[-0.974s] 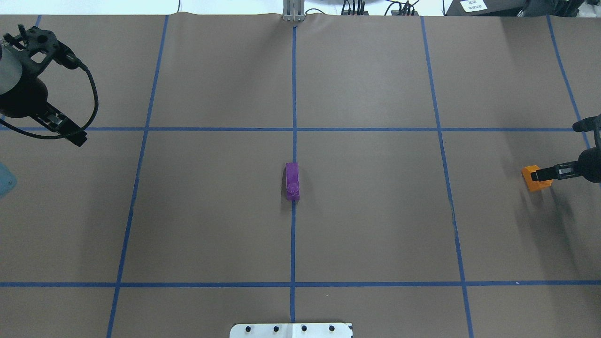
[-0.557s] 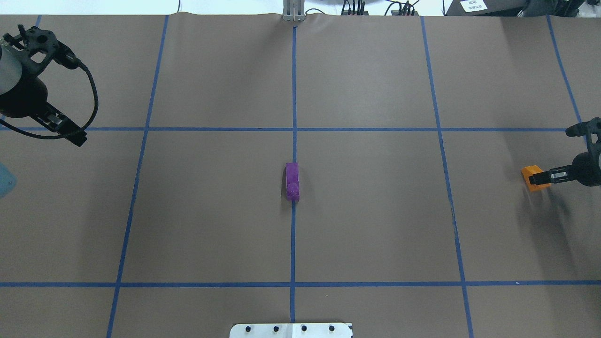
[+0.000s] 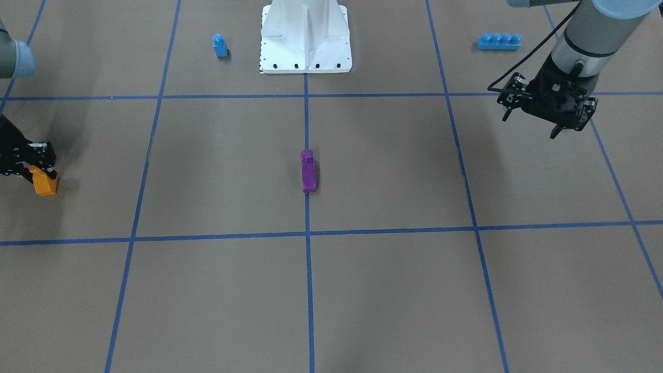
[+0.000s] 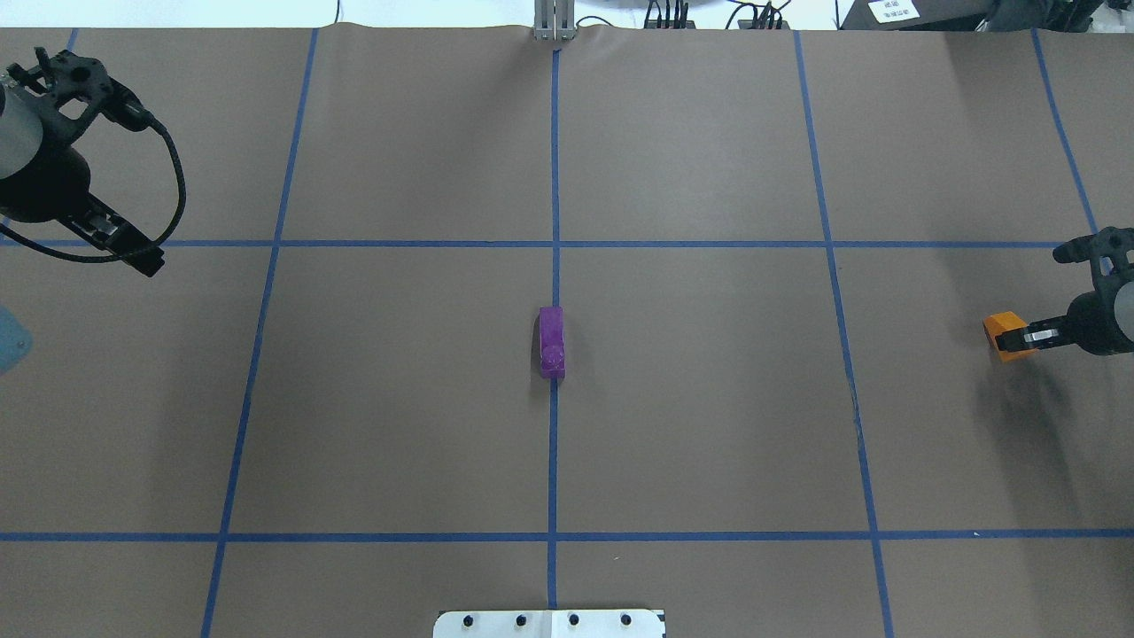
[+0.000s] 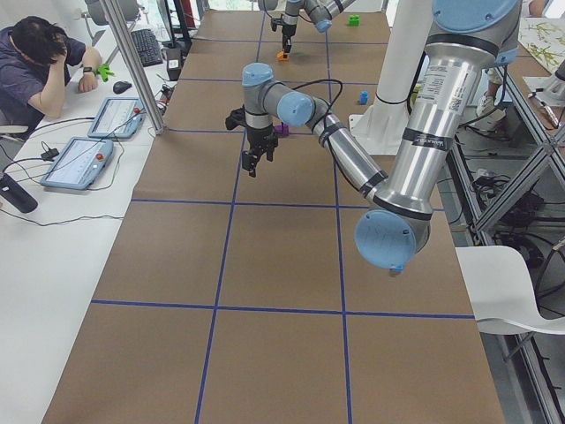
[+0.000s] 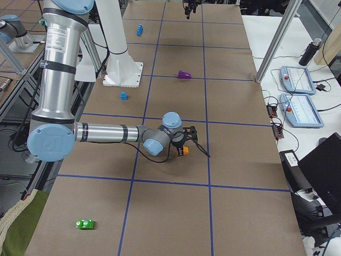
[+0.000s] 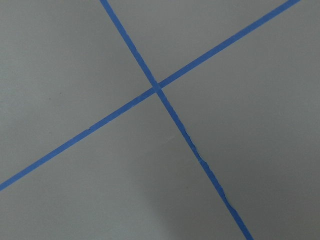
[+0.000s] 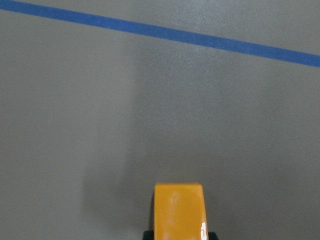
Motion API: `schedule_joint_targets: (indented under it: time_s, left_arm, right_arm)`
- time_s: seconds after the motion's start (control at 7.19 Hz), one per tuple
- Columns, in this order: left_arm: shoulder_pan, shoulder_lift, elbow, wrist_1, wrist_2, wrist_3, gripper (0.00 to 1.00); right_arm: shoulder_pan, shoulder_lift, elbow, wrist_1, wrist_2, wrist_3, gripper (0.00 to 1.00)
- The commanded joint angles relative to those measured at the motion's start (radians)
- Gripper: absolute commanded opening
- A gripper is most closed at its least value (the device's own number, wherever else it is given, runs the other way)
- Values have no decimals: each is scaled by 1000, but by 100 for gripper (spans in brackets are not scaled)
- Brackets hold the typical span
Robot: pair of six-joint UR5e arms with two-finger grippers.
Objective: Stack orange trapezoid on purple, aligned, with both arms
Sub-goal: 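Close the right gripper on the orange trapezoid block and lift it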
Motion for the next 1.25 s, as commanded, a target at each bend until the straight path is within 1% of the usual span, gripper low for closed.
schedule_joint_targets:
  time_s: [0.0,0.14,0.28,0.42,0.56,0.7,0.84,0.97,1.11]
  left_arm:
    - [1,2,1,0,-1,0,100]
    - [1,3,-1,0,-1,-26,100]
    - [1,6,-5,0,-1,-60,100]
    - [1,8,-7,0,-1,-94,100]
    - [1,6,-7,0,-1,-111,100]
    - [1,6,-7,-2,-3,-111,100]
    - [1,8,-5,0,-13,-112,100]
    - [1,8,-4,-2,-15,-112,100]
    - [1,8,-1,-2,-15,-112,100]
  right_arm:
    - [-6,6,29,-31,-1,-1,0]
    - [-6,43,28,-32,-1,-1,0]
    - [-6,113,29,-78,0,-1,0]
    - [-6,208,51,-194,0,1,0]
    - [-6,282,95,-316,2,1,0]
    - [-18,360,151,-479,5,3,0]
    - [-34,467,214,-688,5,21,0]
    - [-78,583,233,-824,-1,103,0]
    - [-145,668,227,-854,-20,210,0]
